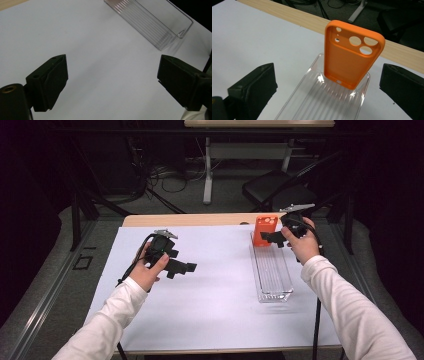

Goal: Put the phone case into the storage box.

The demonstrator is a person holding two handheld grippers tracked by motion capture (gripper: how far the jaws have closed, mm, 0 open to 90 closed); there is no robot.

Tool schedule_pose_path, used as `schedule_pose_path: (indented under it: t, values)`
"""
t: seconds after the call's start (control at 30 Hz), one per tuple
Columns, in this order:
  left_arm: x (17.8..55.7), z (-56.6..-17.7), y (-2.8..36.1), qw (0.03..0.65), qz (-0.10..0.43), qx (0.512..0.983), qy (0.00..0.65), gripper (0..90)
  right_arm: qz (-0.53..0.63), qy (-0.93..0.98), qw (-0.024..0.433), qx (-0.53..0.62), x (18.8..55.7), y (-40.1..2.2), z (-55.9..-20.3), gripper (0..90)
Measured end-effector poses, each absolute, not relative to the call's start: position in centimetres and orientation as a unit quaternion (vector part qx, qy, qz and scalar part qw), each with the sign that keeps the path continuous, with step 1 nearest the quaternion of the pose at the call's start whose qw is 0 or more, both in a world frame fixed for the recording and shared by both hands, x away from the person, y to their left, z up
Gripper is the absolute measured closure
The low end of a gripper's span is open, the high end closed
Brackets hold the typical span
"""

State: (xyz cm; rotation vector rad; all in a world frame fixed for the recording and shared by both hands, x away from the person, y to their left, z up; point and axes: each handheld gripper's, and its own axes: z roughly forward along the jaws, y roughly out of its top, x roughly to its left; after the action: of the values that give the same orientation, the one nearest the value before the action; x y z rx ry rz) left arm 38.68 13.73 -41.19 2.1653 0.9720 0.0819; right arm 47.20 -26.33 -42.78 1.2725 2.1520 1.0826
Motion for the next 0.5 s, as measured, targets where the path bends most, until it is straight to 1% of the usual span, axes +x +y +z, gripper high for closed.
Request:
schedule_pose_path:
  t: [0.27, 0.5]
  values:
    - [38.6, -41.0, 14.0, 0.380, 0.034, 0.843, 0.378, 9.8, 0.406, 0.773, 0.195, 0.447, 46.1, -25.9, -42.2, 1.9]
    - [38.6, -40.8, 13.9, 0.382, 0.038, 0.844, 0.375, 9.8, 0.414, 0.771, 0.194, 0.443, 45.5, -25.7, -41.9, 2.9]
